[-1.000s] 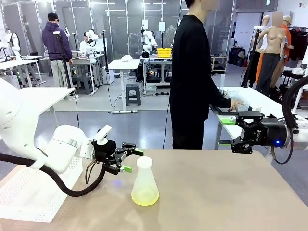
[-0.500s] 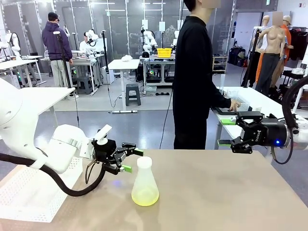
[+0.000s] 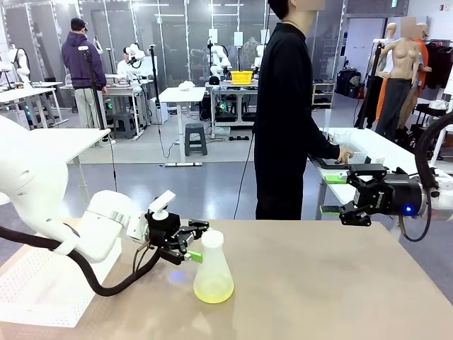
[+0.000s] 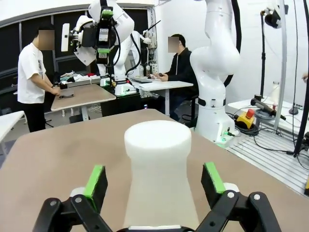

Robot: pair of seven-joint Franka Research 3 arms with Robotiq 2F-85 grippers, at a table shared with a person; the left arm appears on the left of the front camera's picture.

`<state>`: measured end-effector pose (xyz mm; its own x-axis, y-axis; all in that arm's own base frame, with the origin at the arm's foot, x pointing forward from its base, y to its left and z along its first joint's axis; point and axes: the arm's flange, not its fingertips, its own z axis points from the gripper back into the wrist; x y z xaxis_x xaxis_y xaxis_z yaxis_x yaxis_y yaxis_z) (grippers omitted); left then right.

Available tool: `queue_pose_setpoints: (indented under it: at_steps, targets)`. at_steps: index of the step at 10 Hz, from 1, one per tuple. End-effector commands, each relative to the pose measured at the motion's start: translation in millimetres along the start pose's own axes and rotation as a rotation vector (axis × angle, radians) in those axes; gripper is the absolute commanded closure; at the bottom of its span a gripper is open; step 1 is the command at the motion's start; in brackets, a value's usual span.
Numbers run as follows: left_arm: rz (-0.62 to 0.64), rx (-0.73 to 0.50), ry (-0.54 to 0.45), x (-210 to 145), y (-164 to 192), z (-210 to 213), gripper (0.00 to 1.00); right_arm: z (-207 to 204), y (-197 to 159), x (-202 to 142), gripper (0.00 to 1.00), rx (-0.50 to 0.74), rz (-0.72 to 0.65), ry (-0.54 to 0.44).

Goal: Prepare the solutions needed for the experiment.
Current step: When the human places the Big flask in the center of the table, pick up the Big flask and place it in the left Organizing basket.

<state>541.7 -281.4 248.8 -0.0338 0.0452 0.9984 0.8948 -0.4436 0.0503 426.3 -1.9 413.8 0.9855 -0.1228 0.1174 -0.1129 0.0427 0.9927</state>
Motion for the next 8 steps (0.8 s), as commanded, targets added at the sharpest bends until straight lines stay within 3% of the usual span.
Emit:
queue_pose_setpoints:
  at_steps: [1, 7, 8]
  targets:
    - [0.038, -0.056, -0.011, -6.3, 13.4, -11.0, 0.0, 0.3, 1.0, -0.3, 0.18, 0.001, 0.002, 0.001]
    - [-0.005, -0.056, -0.016, -2.0, 14.4, -23.9, 0.0, 0.3, 1.0, -0.3, 0.18, 0.001, 0.002, 0.001]
    - [0.0, -0.068, -0.011, -0.1, 14.0, -22.9, 0.2, 0.3, 1.0, -0.3, 0.18, 0.001, 0.002, 0.001]
